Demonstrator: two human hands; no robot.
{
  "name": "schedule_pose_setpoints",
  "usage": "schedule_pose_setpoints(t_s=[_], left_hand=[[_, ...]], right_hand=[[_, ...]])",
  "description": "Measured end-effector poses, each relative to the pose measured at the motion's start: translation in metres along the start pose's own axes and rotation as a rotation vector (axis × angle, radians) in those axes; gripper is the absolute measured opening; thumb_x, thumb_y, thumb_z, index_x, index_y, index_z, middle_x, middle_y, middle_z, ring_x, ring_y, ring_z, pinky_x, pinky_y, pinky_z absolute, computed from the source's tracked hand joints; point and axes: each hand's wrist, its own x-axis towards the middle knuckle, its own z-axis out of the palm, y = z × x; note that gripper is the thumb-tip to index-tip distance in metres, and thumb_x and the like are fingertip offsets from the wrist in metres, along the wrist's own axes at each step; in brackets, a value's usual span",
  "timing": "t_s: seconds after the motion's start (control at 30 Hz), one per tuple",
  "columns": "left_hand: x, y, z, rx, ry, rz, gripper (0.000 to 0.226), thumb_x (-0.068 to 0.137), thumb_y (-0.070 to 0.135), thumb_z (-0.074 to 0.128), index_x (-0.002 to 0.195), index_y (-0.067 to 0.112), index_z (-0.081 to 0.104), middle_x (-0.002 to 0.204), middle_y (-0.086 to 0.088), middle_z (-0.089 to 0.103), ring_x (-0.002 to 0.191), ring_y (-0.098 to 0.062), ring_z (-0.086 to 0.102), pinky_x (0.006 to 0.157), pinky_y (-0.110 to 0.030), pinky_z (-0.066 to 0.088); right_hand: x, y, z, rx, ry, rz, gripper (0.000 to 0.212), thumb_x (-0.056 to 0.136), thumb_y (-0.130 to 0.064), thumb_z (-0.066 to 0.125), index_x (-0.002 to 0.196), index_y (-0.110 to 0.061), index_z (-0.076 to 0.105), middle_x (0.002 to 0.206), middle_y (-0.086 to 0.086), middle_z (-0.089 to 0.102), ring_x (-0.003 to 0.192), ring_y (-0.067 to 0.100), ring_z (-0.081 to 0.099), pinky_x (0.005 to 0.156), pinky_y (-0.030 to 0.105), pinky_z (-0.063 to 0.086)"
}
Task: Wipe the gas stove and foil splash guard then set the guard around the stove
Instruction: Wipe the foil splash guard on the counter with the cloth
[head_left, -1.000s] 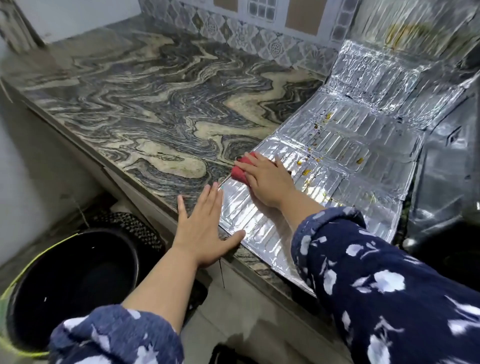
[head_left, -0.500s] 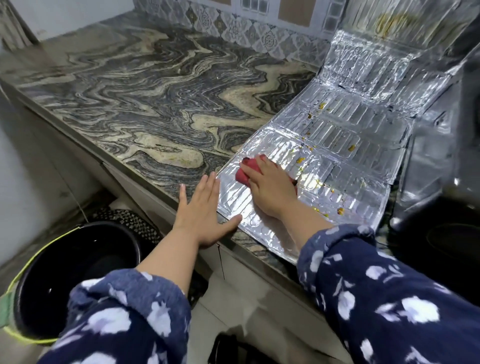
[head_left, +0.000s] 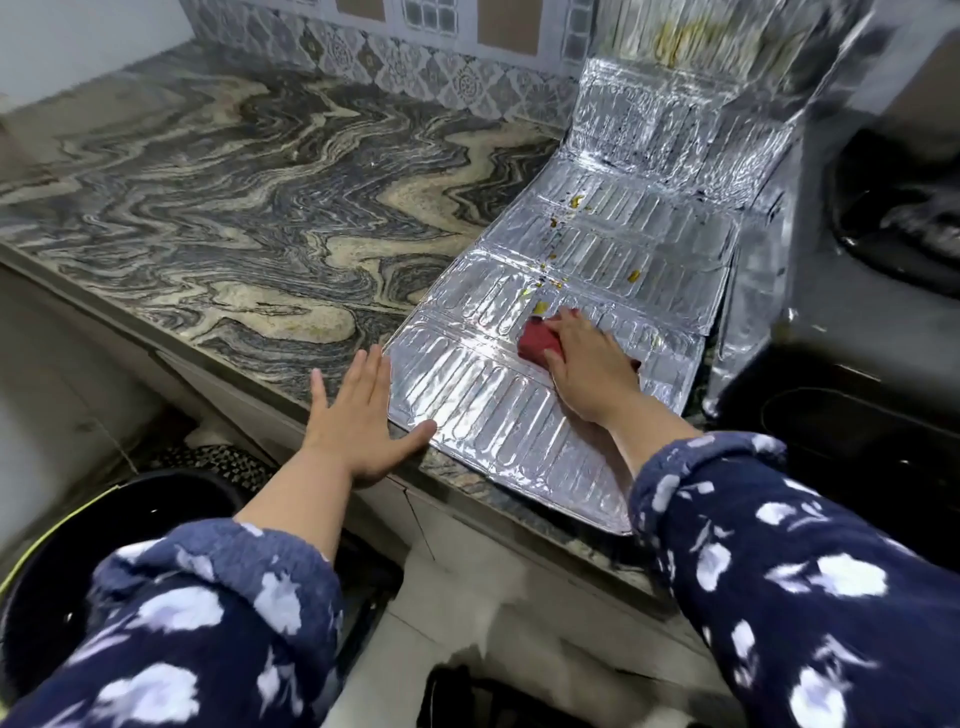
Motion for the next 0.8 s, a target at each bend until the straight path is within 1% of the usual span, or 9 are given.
schedule_pose_setpoints(t_s=[0.13, 0.27, 0.3, 0.37, 0.47, 0.53, 0.6, 0.73, 0.8], left_hand=[[0.011, 0.014, -0.014, 0.008, -0.002, -0.012, 0.099, 0.086, 0.068, 0.034, 0.152, 0.007, -0.009, 0.159, -0.006, -0.020, 0.147, -0.017, -0.018, 0.114, -0.058, -0.011], [0.044, 0.041, -0.032, -0.098, 0.102, 0.048, 0.078, 0.097, 0.048, 0.028, 0.152, 0.007, -0.008, 0.160, -0.007, -0.017, 0.147, -0.018, -0.015, 0.117, -0.057, -0.006], [0.053, 0.047, -0.036, -0.143, 0.119, 0.058, 0.075, 0.098, 0.046, 0.027, 0.152, 0.006, -0.007, 0.160, -0.007, -0.016, 0.147, -0.018, -0.014, 0.117, -0.056, -0.006], [0.069, 0.056, -0.037, -0.204, 0.137, 0.055, 0.074, 0.099, 0.048, 0.024, 0.152, 0.006, -0.004, 0.161, -0.008, -0.013, 0.148, -0.019, -0.011, 0.116, -0.055, -0.007], [0.085, 0.059, -0.025, -0.198, 0.132, 0.017, 0.078, 0.097, 0.054, 0.021, 0.151, 0.004, -0.005, 0.160, -0.009, -0.013, 0.148, -0.020, -0.013, 0.116, -0.055, -0.006], [0.086, 0.057, -0.015, -0.176, 0.146, 0.019, 0.080, 0.096, 0.055, 0.019, 0.151, 0.003, -0.006, 0.160, -0.011, -0.014, 0.147, -0.021, -0.016, 0.117, -0.054, -0.006], [0.086, 0.056, -0.009, -0.164, 0.190, 0.027, 0.080, 0.096, 0.056, 0.018, 0.151, 0.003, -0.005, 0.160, -0.011, -0.013, 0.147, -0.020, -0.015, 0.117, -0.052, -0.006], [0.083, 0.057, -0.006, -0.132, 0.253, 0.036, 0.079, 0.096, 0.055, 0.016, 0.152, 0.002, 0.001, 0.161, -0.011, -0.007, 0.148, -0.021, -0.011, 0.119, -0.052, -0.002], [0.082, 0.057, -0.005, -0.130, 0.269, 0.039, 0.079, 0.095, 0.056, 0.015, 0.152, 0.002, 0.001, 0.161, -0.010, -0.007, 0.148, -0.020, -0.011, 0.119, -0.051, -0.002]], right_hand=[[0.003, -0.014, -0.001, -0.016, -0.001, 0.047, 0.045, 0.099, -0.031, 0.037, 0.143, -0.021, 0.034, 0.157, 0.001, 0.024, 0.146, 0.022, 0.016, 0.119, 0.046, 0.010], [-0.013, -0.014, 0.005, -0.050, 0.017, 0.014, 0.052, 0.099, -0.038, 0.034, 0.148, -0.025, 0.026, 0.161, 0.001, 0.010, 0.146, 0.022, 0.015, 0.119, 0.044, 0.011], [-0.018, -0.015, 0.006, -0.070, 0.015, 0.008, 0.053, 0.099, -0.039, 0.034, 0.149, -0.027, 0.025, 0.160, -0.001, 0.011, 0.145, 0.022, 0.017, 0.118, 0.043, 0.014], [-0.032, -0.017, 0.007, -0.111, 0.005, 0.002, 0.053, 0.097, -0.041, 0.034, 0.148, -0.032, 0.024, 0.158, -0.003, 0.022, 0.140, 0.023, 0.024, 0.112, 0.042, 0.020], [-0.061, -0.017, 0.008, -0.132, 0.005, -0.050, 0.053, 0.090, -0.046, 0.033, 0.143, -0.042, 0.030, 0.148, -0.007, 0.035, 0.126, 0.022, 0.032, 0.102, 0.041, 0.024], [-0.073, -0.007, 0.009, -0.130, -0.035, -0.066, 0.057, 0.088, -0.049, 0.025, 0.145, -0.044, 0.024, 0.151, -0.008, 0.031, 0.129, 0.021, 0.028, 0.104, 0.041, 0.022], [-0.070, 0.008, 0.008, -0.126, -0.047, -0.035, 0.059, 0.090, -0.050, 0.018, 0.148, -0.041, 0.016, 0.156, -0.008, 0.023, 0.140, 0.020, 0.020, 0.112, 0.041, 0.016], [-0.030, 0.036, 0.006, -0.090, 0.017, 0.124, 0.053, 0.101, -0.038, 0.026, 0.151, -0.029, 0.014, 0.160, 0.000, 0.013, 0.148, 0.019, 0.006, 0.120, 0.039, 0.003], [-0.005, 0.044, 0.005, -0.092, 0.039, 0.205, 0.053, 0.102, -0.036, 0.023, 0.152, -0.026, 0.011, 0.161, 0.004, 0.009, 0.149, 0.022, 0.001, 0.120, 0.042, 0.000]])
